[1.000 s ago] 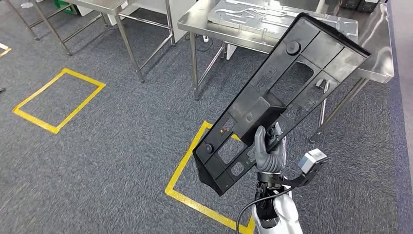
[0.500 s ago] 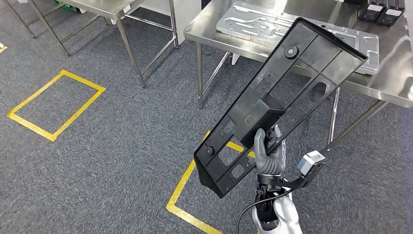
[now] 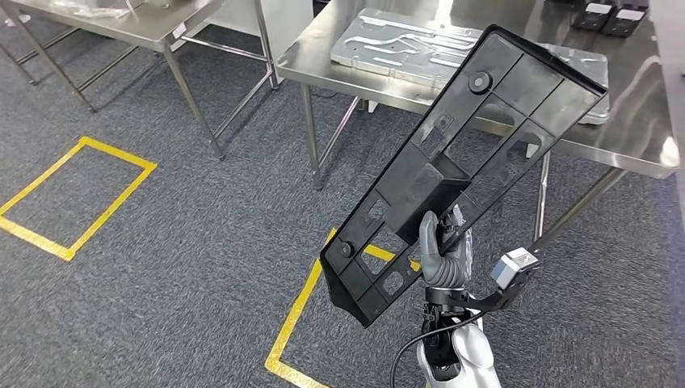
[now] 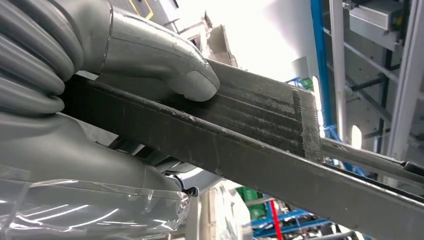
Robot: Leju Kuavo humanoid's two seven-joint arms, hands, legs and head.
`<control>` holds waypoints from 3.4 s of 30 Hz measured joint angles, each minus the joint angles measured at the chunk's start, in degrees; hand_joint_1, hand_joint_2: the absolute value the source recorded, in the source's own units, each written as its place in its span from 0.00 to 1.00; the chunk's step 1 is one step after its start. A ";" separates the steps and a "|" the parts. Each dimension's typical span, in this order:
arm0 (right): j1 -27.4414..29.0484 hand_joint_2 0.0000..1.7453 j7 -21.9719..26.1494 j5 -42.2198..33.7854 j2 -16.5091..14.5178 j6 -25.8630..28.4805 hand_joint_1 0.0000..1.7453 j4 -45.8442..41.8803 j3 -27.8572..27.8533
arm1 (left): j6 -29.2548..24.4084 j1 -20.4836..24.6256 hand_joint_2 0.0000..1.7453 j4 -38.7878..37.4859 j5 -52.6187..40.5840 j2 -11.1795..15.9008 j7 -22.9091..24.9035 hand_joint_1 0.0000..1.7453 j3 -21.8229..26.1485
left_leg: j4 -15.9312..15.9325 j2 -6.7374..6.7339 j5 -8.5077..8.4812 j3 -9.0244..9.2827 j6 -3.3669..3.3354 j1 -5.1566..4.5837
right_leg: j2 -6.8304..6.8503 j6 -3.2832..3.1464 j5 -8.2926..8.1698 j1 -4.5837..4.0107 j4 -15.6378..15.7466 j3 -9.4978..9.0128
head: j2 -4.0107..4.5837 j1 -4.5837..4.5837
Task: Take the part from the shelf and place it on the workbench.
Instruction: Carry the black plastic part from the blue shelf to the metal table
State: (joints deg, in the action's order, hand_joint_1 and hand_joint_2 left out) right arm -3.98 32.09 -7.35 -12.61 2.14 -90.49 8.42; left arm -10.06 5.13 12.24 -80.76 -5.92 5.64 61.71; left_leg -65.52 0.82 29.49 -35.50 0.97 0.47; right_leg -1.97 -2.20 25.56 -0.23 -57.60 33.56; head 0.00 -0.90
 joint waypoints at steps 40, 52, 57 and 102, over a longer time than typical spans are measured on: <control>-1.26 1.00 0.94 -0.60 0.22 -0.42 1.00 -0.70 1.20 | -0.49 0.22 1.00 0.00 0.59 -0.32 -0.41 0.00 -0.32 | 8.70 -0.65 -1.91 4.12 -2.85 0.21 | 0.81 3.42 4.58 0.79 -7.62 2.67 | 0.00 0.78; -1.06 1.00 0.79 0.56 0.47 0.33 1.00 -0.60 1.62 | -0.59 0.33 1.00 0.00 0.60 -0.37 -0.02 0.00 -0.29 | 8.79 -1.53 1.53 8.16 -0.64 0.03 | 1.92 1.93 -1.76 0.24 -1.41 3.36 | -0.01 0.85; -1.05 1.00 1.65 2.68 0.64 -0.87 1.00 -2.51 4.06 | -0.24 0.32 1.00 0.00 0.76 -0.25 0.42 0.00 -0.22 | -3.71 -1.32 6.95 1.67 0.43 0.21 | 1.76 0.60 -0.88 0.58 -0.60 1.82 | 0.00 0.60; -10.40 1.00 -1.42 11.29 3.14 -10.88 1.00 -16.20 21.50 | -0.41 0.40 1.00 0.00 1.66 -1.02 3.46 0.00 0.89 | 8.06 -1.17 -3.69 2.30 -2.64 0.10 | 1.65 3.21 7.17 0.36 -7.94 0.74 | 0.00 0.84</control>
State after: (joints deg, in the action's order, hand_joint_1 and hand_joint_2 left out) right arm -14.38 30.67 3.94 -9.48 -8.75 -106.69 29.92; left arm -10.47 5.53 12.24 -79.11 -6.94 9.10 62.60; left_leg -57.47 -0.34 25.80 -33.20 -1.67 0.57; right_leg -0.32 1.01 32.73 0.13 -65.54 34.30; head 0.00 -0.07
